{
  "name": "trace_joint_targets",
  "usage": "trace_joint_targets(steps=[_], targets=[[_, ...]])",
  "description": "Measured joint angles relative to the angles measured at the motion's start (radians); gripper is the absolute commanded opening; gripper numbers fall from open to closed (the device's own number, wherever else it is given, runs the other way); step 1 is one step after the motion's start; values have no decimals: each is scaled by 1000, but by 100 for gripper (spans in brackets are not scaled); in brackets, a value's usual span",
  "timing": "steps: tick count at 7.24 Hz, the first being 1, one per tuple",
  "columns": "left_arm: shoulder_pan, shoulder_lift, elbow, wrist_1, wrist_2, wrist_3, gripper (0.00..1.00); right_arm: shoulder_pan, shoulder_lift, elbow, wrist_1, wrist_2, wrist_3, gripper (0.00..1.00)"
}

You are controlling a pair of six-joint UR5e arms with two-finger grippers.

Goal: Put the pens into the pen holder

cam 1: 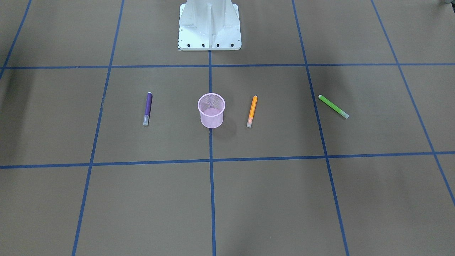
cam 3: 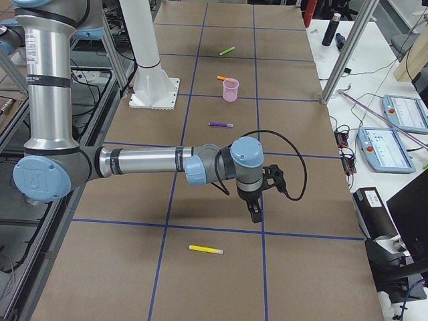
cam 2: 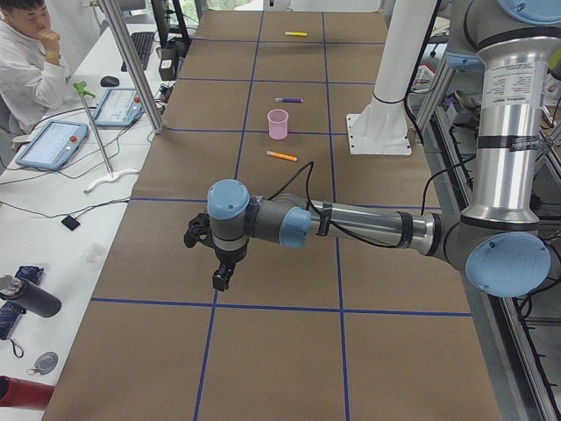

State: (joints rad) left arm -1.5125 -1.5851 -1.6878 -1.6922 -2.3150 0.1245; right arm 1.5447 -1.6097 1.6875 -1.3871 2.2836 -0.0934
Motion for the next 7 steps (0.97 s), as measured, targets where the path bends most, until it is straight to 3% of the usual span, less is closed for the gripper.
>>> trace_joint_targets(steps=[3, 5, 7], targets=[[0, -19, 9, -123, -4, -2, 100, 1, -80, 29, 63, 3, 8, 100], [0, -21, 5, -140, -6, -2, 100, -7, -186, 30, 245, 6, 171, 99], [0, -22, 1, -142, -6, -2, 100, -37, -259, -30, 440, -1, 371, 98]])
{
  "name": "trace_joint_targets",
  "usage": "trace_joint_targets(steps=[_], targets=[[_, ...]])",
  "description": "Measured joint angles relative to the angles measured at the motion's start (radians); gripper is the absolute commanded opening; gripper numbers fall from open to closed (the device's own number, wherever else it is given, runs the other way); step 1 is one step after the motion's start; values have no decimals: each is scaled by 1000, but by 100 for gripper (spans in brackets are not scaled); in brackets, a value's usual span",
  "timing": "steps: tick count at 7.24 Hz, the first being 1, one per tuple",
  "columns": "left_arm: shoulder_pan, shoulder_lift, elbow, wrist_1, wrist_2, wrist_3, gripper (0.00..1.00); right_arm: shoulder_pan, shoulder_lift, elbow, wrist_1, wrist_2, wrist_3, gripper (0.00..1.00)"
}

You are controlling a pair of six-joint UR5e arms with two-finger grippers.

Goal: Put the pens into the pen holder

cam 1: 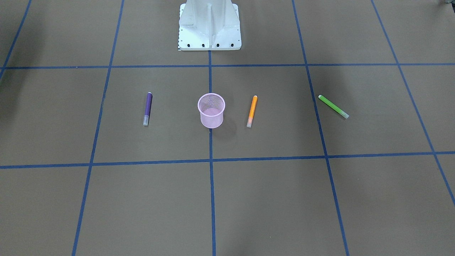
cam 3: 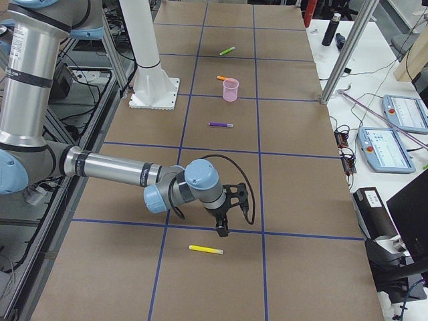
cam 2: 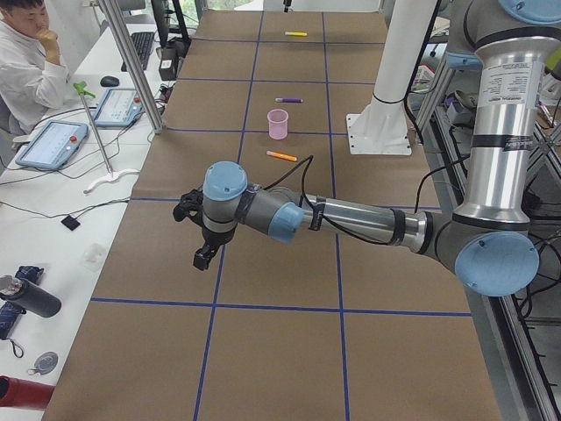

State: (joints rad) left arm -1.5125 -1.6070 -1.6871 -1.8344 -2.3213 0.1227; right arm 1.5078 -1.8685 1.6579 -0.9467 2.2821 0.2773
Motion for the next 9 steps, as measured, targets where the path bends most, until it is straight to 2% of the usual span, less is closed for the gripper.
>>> trace_joint_targets(steps=[1, 3, 5, 7, 9], targets=[[0, 0, -1, 0, -1, 0, 100, -32, -11, -41, 92, -19, 98, 97], [0, 1, -3, 0, -1, 0, 100, -156, -16, -125, 272, -124, 301, 94], [0, 1, -1, -3, -1, 0, 100, -241, -14, -244, 444, -210, 393, 76], [0, 1, 4, -17, -1, 0, 100, -263, -9, -306, 493, -246, 409, 59], [0, 2, 7, -22, -1, 0, 100, -281, -5, -333, 501, -264, 411, 59]])
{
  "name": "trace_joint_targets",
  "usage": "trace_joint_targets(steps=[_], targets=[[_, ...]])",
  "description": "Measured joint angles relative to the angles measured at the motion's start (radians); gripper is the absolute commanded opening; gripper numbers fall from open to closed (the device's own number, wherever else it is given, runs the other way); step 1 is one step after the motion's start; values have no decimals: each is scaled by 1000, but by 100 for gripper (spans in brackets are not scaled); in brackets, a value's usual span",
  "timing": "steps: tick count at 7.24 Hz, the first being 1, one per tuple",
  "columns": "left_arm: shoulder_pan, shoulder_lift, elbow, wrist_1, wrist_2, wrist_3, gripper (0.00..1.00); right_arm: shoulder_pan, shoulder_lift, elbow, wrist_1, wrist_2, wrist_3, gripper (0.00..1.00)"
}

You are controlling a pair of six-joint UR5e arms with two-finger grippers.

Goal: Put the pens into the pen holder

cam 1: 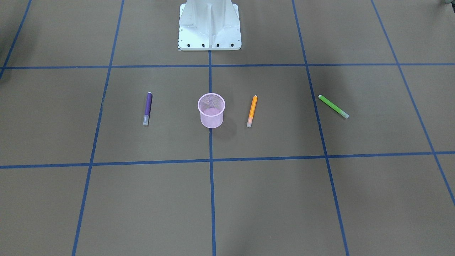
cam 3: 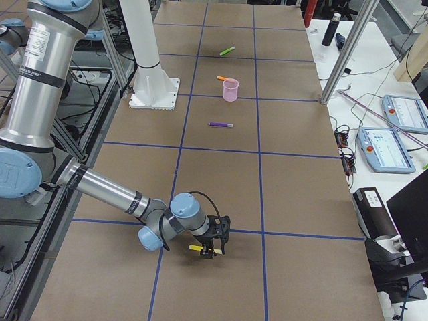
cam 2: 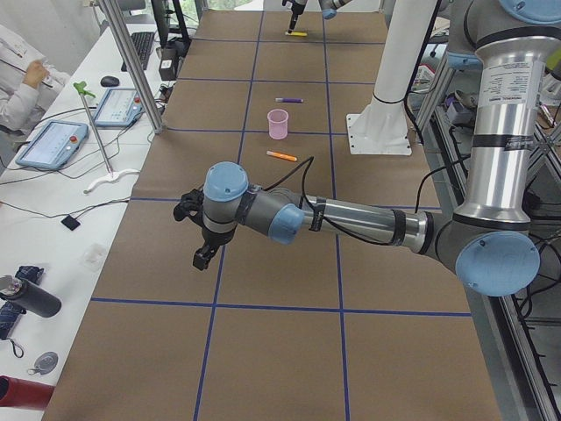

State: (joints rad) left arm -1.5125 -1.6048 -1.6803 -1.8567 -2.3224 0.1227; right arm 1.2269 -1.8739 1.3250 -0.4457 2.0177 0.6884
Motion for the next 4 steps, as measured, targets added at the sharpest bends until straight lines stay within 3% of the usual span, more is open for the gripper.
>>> trace_joint_targets(steps=[1, 4], targets=[[0, 1, 1, -2, 0, 0, 100, -13, 1, -6, 1, -14, 0, 52], [0, 4, 1, -4, 0, 0, 100, -27, 2, -24, 2, -33, 0, 48]])
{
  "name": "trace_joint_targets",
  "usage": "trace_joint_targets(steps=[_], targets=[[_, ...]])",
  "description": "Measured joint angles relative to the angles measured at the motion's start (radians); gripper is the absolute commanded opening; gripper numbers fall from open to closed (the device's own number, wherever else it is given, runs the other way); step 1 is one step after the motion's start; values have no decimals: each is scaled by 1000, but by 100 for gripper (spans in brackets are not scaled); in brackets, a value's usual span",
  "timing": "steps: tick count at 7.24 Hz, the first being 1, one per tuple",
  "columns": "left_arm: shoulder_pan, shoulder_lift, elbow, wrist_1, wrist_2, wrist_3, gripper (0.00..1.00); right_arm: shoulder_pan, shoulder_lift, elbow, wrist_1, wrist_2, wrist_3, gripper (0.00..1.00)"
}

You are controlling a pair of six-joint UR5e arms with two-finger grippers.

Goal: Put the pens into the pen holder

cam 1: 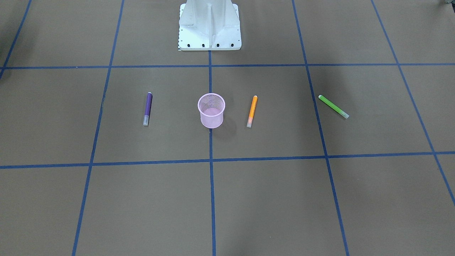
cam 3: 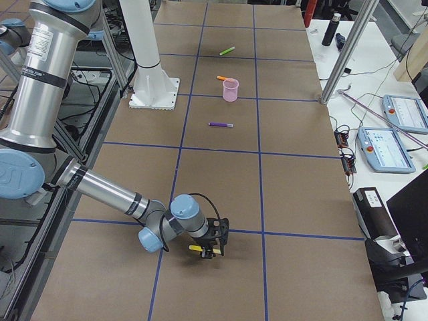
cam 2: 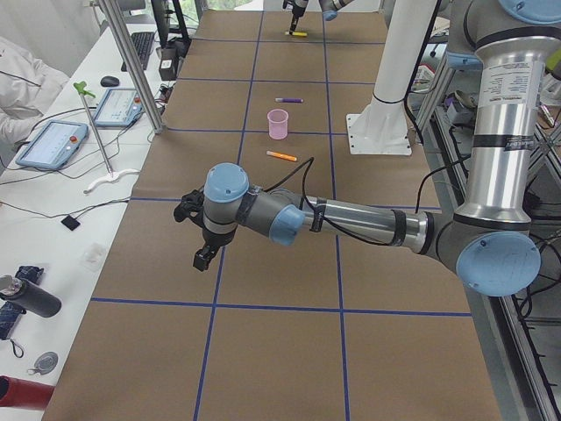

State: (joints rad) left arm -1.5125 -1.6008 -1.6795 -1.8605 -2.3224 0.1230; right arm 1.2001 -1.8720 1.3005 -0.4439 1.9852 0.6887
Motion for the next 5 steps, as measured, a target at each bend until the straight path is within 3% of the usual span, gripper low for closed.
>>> trace_joint_targets(steps=[2, 4, 5], targets=[[0, 1, 1, 0, 0, 1, 100, -4, 2, -13, 0, -9, 0, 47], [0, 2, 1, 0, 0, 1, 100, -10, 8, -23, -1, -24, 0, 37], [0, 2, 1, 0, 0, 1, 100, -13, 12, -27, -1, -26, 0, 38]])
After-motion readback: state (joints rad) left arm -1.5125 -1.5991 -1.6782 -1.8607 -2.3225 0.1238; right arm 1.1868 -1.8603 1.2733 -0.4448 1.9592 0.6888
